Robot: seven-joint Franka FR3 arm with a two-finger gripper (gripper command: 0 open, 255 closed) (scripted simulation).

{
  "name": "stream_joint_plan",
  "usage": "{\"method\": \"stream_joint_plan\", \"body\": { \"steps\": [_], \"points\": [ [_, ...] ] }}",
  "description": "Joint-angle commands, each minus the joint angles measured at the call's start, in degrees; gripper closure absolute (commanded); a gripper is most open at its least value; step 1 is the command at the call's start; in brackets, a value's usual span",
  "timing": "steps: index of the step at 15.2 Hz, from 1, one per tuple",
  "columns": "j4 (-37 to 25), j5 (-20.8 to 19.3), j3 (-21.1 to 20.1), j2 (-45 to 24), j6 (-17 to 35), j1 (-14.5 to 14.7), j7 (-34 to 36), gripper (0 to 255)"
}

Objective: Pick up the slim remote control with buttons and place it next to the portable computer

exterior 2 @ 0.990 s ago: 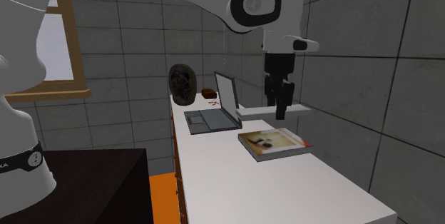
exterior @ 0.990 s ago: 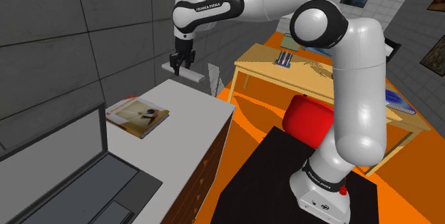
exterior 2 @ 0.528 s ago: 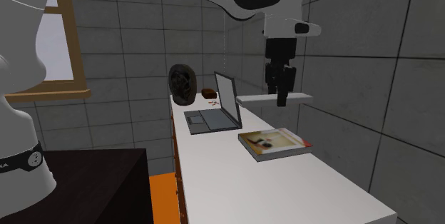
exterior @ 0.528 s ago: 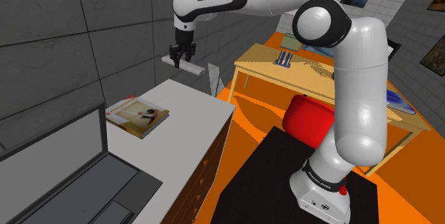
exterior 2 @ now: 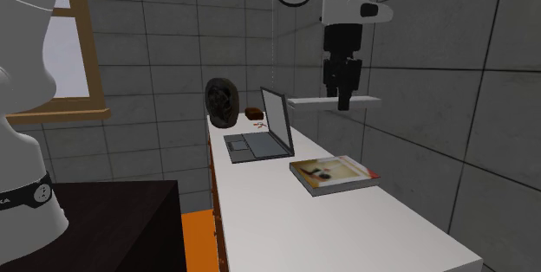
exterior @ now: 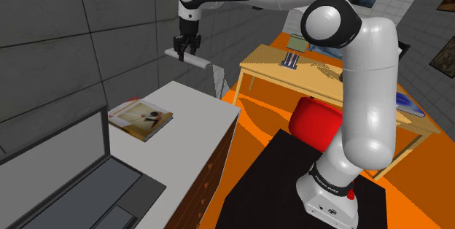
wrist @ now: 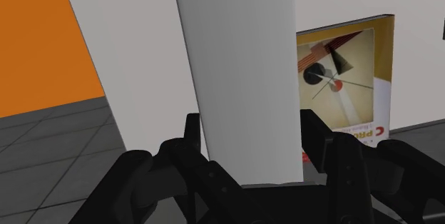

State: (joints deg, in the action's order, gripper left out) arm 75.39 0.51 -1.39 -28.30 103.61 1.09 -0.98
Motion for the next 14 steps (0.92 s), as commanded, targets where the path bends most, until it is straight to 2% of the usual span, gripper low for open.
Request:
{"method": "stream_joint_plan", "body": {
  "steps": [1,9,14],
  "points": [
    [-1.7,0.0,0.0,0.0,-1.7,0.0,0.0,255],
    [-7.9,0.0,0.0,-0.5,-7.4,0.0,0.1,255],
    [4.4,-0.3,-1.4,7.6,-3.1,3.5,5.0,255]
  ]
}}
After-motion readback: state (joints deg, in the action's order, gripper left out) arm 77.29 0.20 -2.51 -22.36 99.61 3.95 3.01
